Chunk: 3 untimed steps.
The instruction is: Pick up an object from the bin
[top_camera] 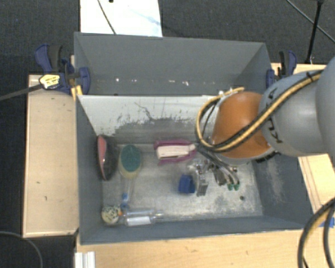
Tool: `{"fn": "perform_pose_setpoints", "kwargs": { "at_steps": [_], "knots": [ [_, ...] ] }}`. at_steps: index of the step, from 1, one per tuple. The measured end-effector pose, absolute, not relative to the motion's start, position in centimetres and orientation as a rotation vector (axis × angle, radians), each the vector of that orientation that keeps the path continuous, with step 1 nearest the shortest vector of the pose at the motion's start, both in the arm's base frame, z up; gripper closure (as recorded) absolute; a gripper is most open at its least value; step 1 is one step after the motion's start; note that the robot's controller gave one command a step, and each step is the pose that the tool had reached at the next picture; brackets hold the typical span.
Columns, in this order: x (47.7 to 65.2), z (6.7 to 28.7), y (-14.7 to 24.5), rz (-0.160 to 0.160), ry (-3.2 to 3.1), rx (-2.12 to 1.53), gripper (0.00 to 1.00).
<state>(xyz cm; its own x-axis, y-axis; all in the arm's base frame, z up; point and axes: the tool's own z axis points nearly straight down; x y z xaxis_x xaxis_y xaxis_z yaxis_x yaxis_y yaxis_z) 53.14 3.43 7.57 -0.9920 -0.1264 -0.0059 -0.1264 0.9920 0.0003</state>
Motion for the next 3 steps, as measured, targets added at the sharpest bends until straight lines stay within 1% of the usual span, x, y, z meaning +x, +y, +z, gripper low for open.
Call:
{"fn": "perform_pose_setpoints", "kwargs": {
  "at_steps": [1, 2, 3],
  "knots": [
    [57.1, 7.0, 4.6, -0.002, 3.158, -0.213, 1.00],
    [58.0, 18.8, 5.0, 0.002, 3.126, -0.164, 1.00],
    [58.1, 28.0, 3.3, -0.002, 3.085, -0.535, 1.00]
  ]
}}
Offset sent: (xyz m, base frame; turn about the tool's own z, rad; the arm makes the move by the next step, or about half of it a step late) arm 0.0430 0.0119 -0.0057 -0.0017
